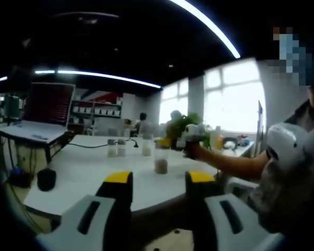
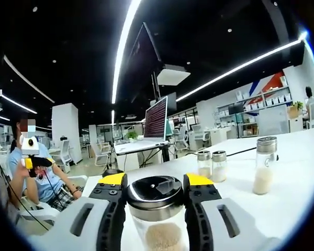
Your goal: Rotate the seasoning bottle until the label or dispensing opening points toward the visible target arrow and the bottle remains upright within the marked orientation range
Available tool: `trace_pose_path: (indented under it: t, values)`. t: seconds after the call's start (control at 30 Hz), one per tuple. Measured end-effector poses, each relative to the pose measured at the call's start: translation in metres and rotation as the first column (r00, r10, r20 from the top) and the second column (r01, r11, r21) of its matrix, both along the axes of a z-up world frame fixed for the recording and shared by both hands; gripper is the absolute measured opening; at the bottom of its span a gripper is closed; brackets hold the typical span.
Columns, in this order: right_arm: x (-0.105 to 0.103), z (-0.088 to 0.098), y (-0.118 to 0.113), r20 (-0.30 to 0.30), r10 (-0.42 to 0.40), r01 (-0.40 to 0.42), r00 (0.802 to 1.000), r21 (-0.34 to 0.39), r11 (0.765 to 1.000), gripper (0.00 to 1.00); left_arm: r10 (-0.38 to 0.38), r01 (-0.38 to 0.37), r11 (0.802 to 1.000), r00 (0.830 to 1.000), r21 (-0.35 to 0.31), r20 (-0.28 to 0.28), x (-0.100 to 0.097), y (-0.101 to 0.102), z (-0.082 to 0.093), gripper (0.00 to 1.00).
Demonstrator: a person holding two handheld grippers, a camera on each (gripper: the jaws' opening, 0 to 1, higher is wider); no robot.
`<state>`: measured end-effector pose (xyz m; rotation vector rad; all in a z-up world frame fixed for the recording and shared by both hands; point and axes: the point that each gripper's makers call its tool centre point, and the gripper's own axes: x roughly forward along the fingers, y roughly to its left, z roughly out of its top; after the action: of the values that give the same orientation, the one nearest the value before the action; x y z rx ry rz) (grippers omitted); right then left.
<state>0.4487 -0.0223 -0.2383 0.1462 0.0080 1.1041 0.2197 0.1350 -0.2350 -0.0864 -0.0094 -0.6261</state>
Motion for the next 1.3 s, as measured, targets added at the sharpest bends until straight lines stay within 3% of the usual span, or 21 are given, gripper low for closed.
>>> trace_pose_path:
  t: [0.3, 0.47, 0.7, 0.77, 0.87, 0.93, 1.07, 1.2, 1.3]
  values:
    - [-0.003, -0.001, 0.005, -0.004, 0.111, -0.111, 0.994, -0.034, 0.993, 0.42, 0.0, 0.0, 1.0, 1.0, -0.003, -0.002, 0.0, 0.0, 0.001, 0.42]
    - [-0.005, -0.003, 0.007, -0.015, 0.197, -0.198, 0.98, -0.029, 0.98, 0.42, -0.01, 0.01, 1.0, 1.0, -0.006, -0.003, 0.0, -0.003, 0.002, 0.42]
    - [-0.014, -0.003, 0.01, -0.007, 0.222, -0.222, 0.975, -0.025, 0.975, 0.43, -0.016, 0.016, 1.0, 1.0, 0.001, -0.004, 0.0, -0.005, 0.003, 0.42]
    - [-0.019, -0.002, 0.011, -0.001, 0.267, -0.267, 0.964, -0.015, 0.964, 0.43, -0.017, 0.017, 1.0, 1.0, 0.005, -0.008, 0.001, -0.005, 0.002, 0.42]
    - [-0.022, 0.007, 0.006, 0.026, 0.241, -0.241, 0.97, 0.018, 0.97, 0.49, -0.019, 0.019, 1.0, 1.0, 0.019, -0.01, 0.0, -0.004, 0.001, 0.42]
    - [-0.028, 0.019, 0.001, 0.076, 0.238, -0.241, 0.968, 0.041, 0.97, 0.47, -0.018, 0.018, 1.0, 1.0, 0.017, -0.009, 0.001, -0.003, 0.001, 0.42]
    - [-0.035, 0.028, -0.009, 0.079, 0.2, -0.204, 0.977, 0.049, 0.978, 0.61, -0.014, 0.014, 1.0, 1.0, 0.001, -0.019, 0.005, -0.003, -0.004, 0.42]
    - [-0.043, 0.036, -0.023, 0.085, 0.154, -0.163, 0.984, 0.102, 0.981, 0.61, -0.018, 0.018, 1.0, 0.999, 0.005, -0.028, 0.005, -0.005, -0.007, 0.42]
    - [-0.046, 0.044, -0.037, 0.144, 0.064, -0.08, 0.987, 0.107, 0.991, 0.59, -0.022, 0.022, 1.0, 0.999, -0.001, -0.027, 0.006, -0.007, -0.007, 0.42]
